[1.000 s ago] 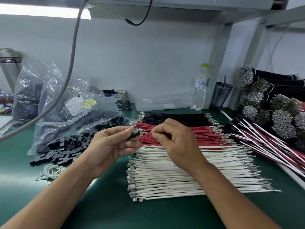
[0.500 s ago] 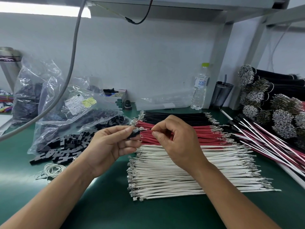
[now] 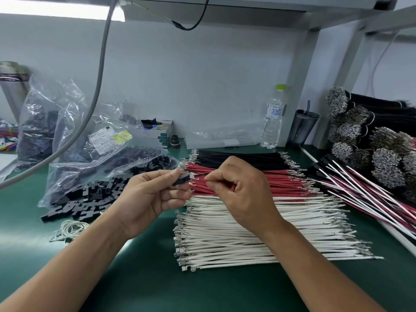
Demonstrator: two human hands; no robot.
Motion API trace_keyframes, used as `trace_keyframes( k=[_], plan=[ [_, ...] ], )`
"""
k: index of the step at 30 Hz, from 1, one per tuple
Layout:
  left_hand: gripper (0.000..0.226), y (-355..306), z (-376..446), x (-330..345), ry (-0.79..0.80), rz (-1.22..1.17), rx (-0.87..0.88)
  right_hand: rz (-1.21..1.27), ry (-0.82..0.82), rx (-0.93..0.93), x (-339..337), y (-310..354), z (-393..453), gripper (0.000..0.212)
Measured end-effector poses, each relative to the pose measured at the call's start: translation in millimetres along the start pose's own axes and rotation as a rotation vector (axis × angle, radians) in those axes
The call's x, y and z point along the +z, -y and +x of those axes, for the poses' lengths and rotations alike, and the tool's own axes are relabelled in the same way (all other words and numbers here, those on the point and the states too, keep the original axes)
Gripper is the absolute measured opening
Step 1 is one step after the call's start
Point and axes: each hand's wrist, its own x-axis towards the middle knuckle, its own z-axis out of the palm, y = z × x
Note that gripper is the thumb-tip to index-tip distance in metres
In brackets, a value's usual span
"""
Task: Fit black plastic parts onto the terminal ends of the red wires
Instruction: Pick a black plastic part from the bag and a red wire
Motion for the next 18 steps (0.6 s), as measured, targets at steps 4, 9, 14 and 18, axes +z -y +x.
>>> trace_keyframes(
  k=[4, 9, 14, 18],
  plan=[
    [0.02, -1.3, -0.9, 1.0, -0.01, 0.017, -0.008, -0.088, 0.027, -0.061, -4.1, 0.4, 0.8, 0.003],
    [0.018, -1.9, -1.5, 0.7, -0.006, 0.047, -0.04, -0.218, 0.014, -0.073, -3.7, 5.7, 3.0, 0.004],
    [0.018, -1.7, 0.5, -0.1, -0.006, 0.031, -0.025, -0.221, -0.014, -0.047, -1.9, 7.7, 3.5, 0.006],
    [0.016, -0.7, 1.0, -1.8, -0.008, 0.041, -0.024, -0.211, -0.046, -0.076, -1.1, 9.1, 2.4, 0.008]
  ],
)
